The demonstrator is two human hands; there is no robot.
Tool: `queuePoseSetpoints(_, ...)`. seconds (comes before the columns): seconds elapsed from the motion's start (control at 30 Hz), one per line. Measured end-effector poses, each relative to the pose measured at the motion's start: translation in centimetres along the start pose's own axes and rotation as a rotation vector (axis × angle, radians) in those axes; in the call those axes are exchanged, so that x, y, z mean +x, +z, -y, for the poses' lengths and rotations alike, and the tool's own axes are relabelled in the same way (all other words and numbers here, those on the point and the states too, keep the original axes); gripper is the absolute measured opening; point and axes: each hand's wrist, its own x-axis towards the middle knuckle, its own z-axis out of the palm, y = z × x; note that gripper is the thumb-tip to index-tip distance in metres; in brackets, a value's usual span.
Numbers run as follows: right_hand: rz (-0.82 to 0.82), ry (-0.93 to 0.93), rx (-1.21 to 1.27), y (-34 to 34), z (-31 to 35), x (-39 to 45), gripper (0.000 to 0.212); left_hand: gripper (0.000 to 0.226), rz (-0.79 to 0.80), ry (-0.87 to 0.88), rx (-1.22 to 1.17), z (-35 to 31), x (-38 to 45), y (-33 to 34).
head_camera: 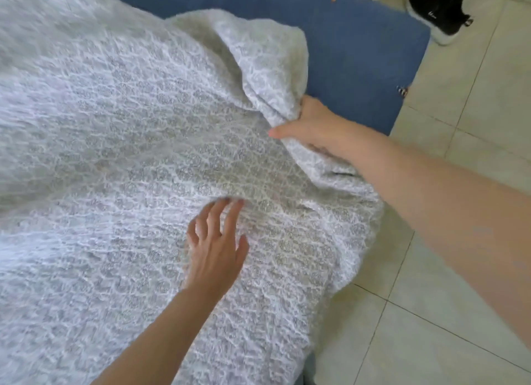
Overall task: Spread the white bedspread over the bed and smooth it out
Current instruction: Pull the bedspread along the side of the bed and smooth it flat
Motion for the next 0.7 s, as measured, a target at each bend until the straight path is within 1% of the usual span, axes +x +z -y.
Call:
queuePoseSetpoints(0.03,0.034,0.013,0.037,0.6,-0.2,0.2,0.1,0.067,-0.002,0.007,0.014,-0.5,1.0,-0.2)
queuePoseSetpoints(0.07,0.03,0.035,0.045,1.0,-0.4,0.4,0.109,0.067,0.018,0.005,0.029,-0.8,1.9,-0.2)
queuePoseSetpoints(0.1,0.027,0.063,0.028,1.3,-0.5,0.5,0.116,0.067,0.044,0.0,0.045,-1.1,2.7,0.1)
queuePoseSetpoints(0.17,0.09,0.167,-0.024,2.5,-0.5,0.7,0.128,0.068,0.099,-0.018,0.08,-1.3,3.4,0.8)
queuePoseSetpoints(0.2,0.146,0.19,-0.042,3.5,-0.5,0.9,0.132,0.07,0.118,-0.022,0.09,-1.3,3.3,1.2)
queuePoseSetpoints(0.23,0.185,0.174,-0.089,4.3,-0.6,1.3,0.132,0.071,0.124,-0.023,0.09,-1.3,3.1,1.6)
queuePoseSetpoints(0.27,0.154,0.127,-0.16,4.4,-0.6,1.7,0.126,0.071,0.128,-0.023,0.09,-1.0,2.7,1.9)
queuePoseSetpoints(0.3,0.022,0.062,-0.214,3.6,-0.5,2.3,0.113,0.07,0.139,-0.013,0.093,-0.8,2.4,2.1)
queuePoseSetpoints(0.33,-0.188,0.013,-0.231,2.0,-0.2,2.8,0.099,0.069,0.15,0.01,0.102,-0.6,2.1,2.4)
queuePoseSetpoints(0.37,-0.385,-0.009,-0.196,0.1,0.3,3.2,0.088,0.068,0.158,0.044,0.12,-0.4,1.9,2.6)
queuePoseSetpoints(0.4,-0.511,-0.026,-0.155,-1.5,0.7,3.5,0.082,0.067,0.168,0.078,0.143,-0.3,1.8,2.7)
queuePoseSetpoints(0.43,-0.575,-0.059,-0.175,-2.5,1.0,3.5,0.081,0.067,0.187,0.102,0.168,-0.2,2.0,2.7)
queuePoseSetpoints(0.47,-0.599,-0.087,-0.26,-2.5,1.0,3.6,0.081,0.067,0.209,0.108,0.185,-0.1,2.1,2.7)
queuePoseSetpoints(0.5,-0.597,-0.129,-0.336,-2.1,0.9,3.5,0.083,0.068,0.226,0.098,0.196,-0.1,2.2,2.7)
queuePoseSetpoints(0.53,-0.574,-0.159,-0.356,-1.6,0.5,3.6,0.085,0.068,0.235,0.079,0.206,-0.2,2.3,2.8)
queuePoseSetpoints(0.6,-0.484,-0.169,-0.252,-2.0,-0.2,3.7,0.088,0.067,0.246,0.016,0.213,-1.0,2.6,2.7)
queuePoseSetpoints(0.67,-0.353,-0.086,-0.132,-4.4,-0.3,3.4,0.093,0.061,0.227,-0.033,0.189,-2.4,3.2,2.5)
queuePoseSetpoints(0.7,-0.282,-0.019,-0.114,-5.8,-0.4,3.4,0.101,0.059,0.199,-0.021,0.175,-3.2,3.7,2.4)
